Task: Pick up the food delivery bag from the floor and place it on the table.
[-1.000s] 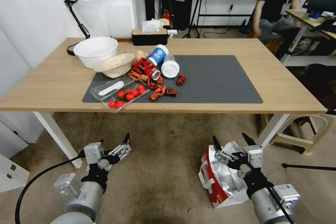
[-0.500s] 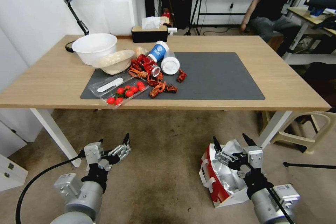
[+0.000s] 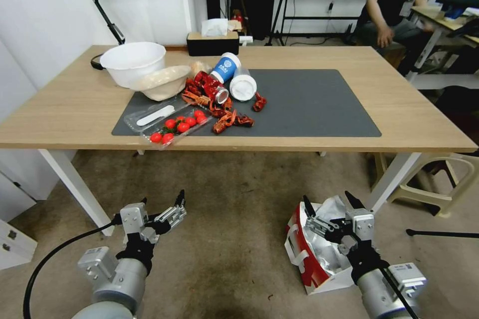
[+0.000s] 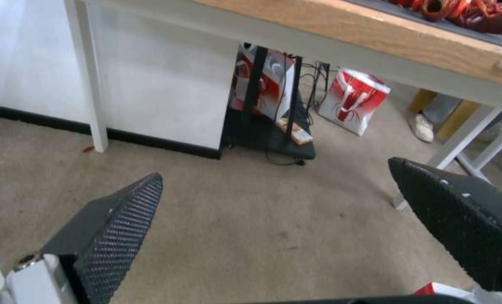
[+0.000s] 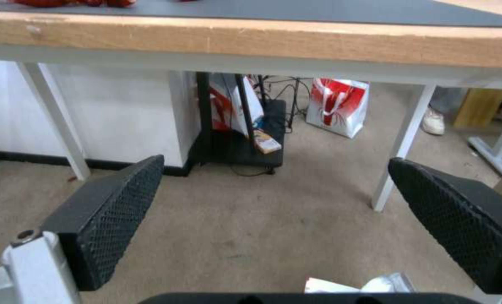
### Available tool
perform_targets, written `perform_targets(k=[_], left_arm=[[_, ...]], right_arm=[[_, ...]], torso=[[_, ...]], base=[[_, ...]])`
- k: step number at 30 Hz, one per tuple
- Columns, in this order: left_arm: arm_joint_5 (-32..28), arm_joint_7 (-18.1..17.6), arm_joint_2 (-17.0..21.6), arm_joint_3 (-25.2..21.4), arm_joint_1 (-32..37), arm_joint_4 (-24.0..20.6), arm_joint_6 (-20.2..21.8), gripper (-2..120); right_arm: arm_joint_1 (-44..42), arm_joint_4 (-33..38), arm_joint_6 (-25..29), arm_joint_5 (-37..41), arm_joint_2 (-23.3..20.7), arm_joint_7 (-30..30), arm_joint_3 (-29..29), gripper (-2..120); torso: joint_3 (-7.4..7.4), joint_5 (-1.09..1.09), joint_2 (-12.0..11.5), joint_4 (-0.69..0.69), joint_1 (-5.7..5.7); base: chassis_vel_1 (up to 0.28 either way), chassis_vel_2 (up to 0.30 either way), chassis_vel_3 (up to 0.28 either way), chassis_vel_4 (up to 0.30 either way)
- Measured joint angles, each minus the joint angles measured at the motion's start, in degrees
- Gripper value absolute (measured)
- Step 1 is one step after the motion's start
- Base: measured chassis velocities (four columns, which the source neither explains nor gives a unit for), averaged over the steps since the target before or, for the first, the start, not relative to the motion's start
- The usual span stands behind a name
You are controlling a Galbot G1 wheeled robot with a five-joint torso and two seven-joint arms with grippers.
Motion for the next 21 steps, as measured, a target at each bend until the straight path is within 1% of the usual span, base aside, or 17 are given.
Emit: perform_targets(k=[3,13,15,21], left_arm=[[-0.02,0.01,0.03,-0.02,0.01,0.00,-0.18,100],[0.18,0.03,-0.21,0.08,0.04,0.08,-0.26,100],[0.78,0.37,-0.30,0.10,0.07,0.16,-0.29,100],[1.12,0.63,-0.35,0.19,0.12,0.33,-0.54,100]], right_arm=[[0.02,-0.03,0.00,-0.06,0.00,-0.01,-0.01,100],[0.14,-0.26,0.05,-0.10,0.00,-0.01,0.00,100],[0.18,-0.43,0.08,-0.10,0.00,0.00,0.04,100],[0.00,-0.44,0.12,-0.07,0.00,0.02,0.10,100]], torso=[[-0.64,0.00,-1.05,0.00,-0.44],[-1.86,0.00,-3.09,0.00,-1.26],[-2.36,0.00,-3.95,0.00,-1.63],[-3.17,0.00,-5.27,0.00,-2.13]], base=[[0.000,0.000,0.000,0.000],[0.000,0.000,0.000,0.000],[0.000,0.000,0.000,0.000],[0.000,0.000,0.000,0.000]])
